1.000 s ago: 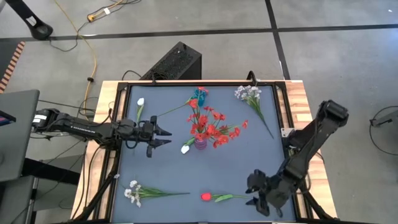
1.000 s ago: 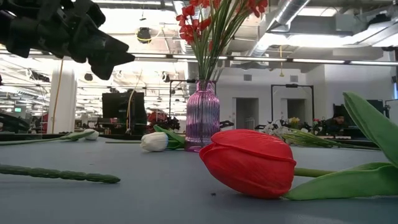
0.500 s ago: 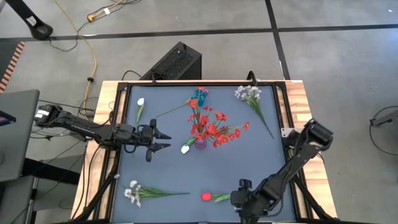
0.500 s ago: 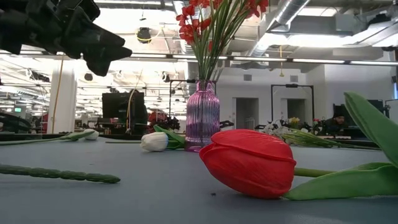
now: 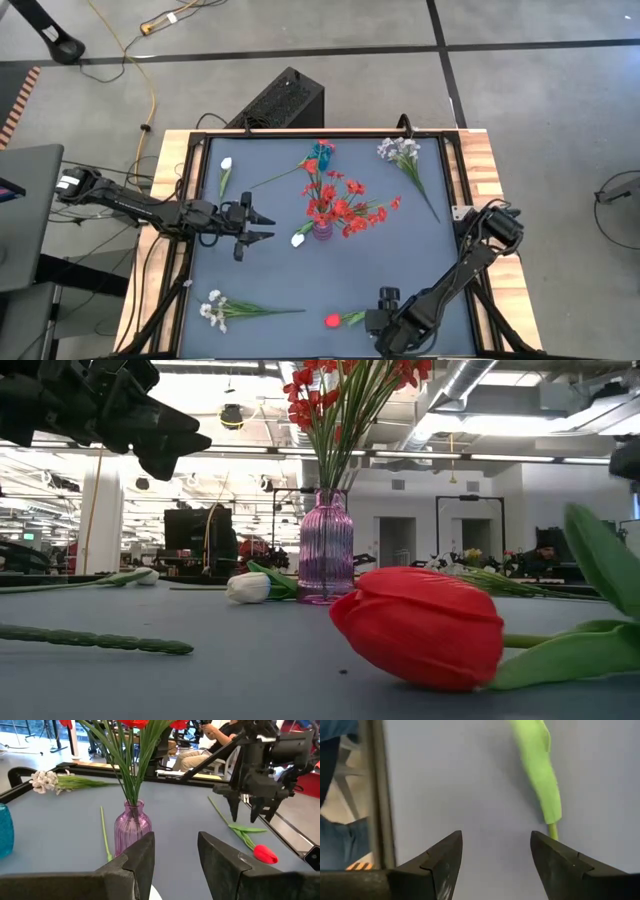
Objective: Sort flowers into vase by color
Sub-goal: Put the bottom red tulip into the violet vase
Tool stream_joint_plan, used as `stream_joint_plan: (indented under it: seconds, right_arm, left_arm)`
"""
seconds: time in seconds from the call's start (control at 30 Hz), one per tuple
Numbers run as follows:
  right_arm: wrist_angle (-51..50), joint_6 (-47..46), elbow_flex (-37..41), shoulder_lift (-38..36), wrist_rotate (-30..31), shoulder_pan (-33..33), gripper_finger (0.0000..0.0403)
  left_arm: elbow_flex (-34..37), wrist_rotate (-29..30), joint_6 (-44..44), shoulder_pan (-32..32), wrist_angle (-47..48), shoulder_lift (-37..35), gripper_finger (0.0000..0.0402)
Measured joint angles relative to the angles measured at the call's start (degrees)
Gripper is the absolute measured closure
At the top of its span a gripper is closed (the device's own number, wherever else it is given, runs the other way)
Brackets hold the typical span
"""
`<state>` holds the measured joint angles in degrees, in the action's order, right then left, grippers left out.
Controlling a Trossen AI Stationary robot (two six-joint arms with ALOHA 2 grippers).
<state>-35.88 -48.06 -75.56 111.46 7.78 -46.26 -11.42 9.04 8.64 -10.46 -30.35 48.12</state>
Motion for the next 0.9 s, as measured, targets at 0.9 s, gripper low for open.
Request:
stream_joint_plan:
  seconds: [0.9]
  right_arm:
    - [4.48,-1.0,8.92,-2.55,3.22,0.83,0.018]
  left_arm:
    - [0.07,-4.74,-3.39,-5.33,-10.08,13.86,0.0263]
